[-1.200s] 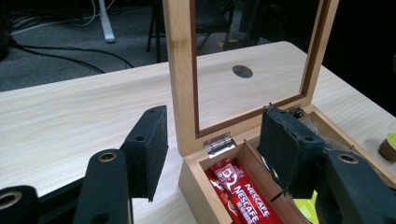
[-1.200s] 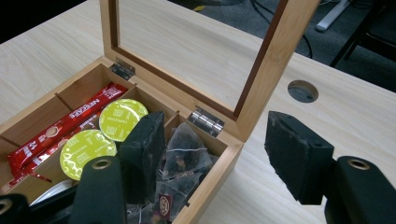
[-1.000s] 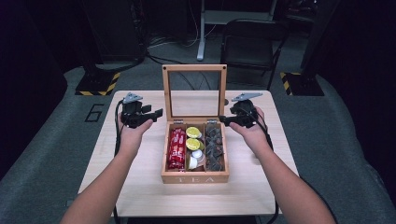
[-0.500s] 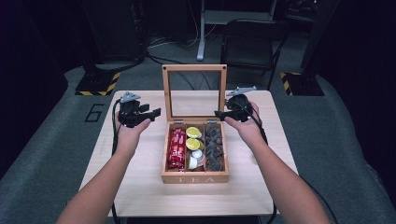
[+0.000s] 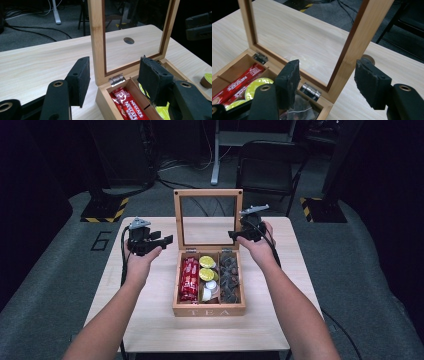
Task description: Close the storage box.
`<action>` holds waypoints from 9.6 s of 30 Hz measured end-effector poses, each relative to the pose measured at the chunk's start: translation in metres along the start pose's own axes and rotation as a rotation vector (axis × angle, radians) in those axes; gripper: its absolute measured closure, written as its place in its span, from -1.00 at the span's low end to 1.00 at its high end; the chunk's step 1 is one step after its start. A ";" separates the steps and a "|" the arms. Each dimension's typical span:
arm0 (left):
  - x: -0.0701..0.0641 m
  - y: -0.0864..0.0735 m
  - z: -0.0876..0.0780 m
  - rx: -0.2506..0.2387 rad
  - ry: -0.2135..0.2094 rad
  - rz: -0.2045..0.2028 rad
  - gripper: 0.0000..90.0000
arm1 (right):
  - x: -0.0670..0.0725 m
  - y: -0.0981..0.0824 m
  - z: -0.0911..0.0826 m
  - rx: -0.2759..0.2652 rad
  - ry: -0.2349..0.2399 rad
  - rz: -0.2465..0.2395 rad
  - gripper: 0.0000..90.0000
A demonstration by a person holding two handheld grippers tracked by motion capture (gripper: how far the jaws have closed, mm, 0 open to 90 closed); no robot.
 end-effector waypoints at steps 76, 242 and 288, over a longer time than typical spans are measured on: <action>0.009 -0.010 -0.011 0.019 0.015 0.007 -0.05 | -0.019 -0.005 0.041 0.039 -0.088 0.028 0.25; -0.072 -0.110 -0.078 -0.013 -0.179 0.211 0.14 | 0.082 -0.137 -0.142 -0.230 0.146 -0.078 0.04; -0.078 -0.156 -0.085 0.090 -0.194 0.196 -0.19 | 0.088 -0.175 -0.140 -0.175 0.163 -0.095 -0.08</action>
Point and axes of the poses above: each handheld gripper's, and its own axes: z roughly forward along the jaws, y roughly out of its top, x roughly to its left, the point moved 3 cm from there along z, roughly forward along the jaws, and after that the axes turned 11 degrees about -x, right-handed, at the moved point
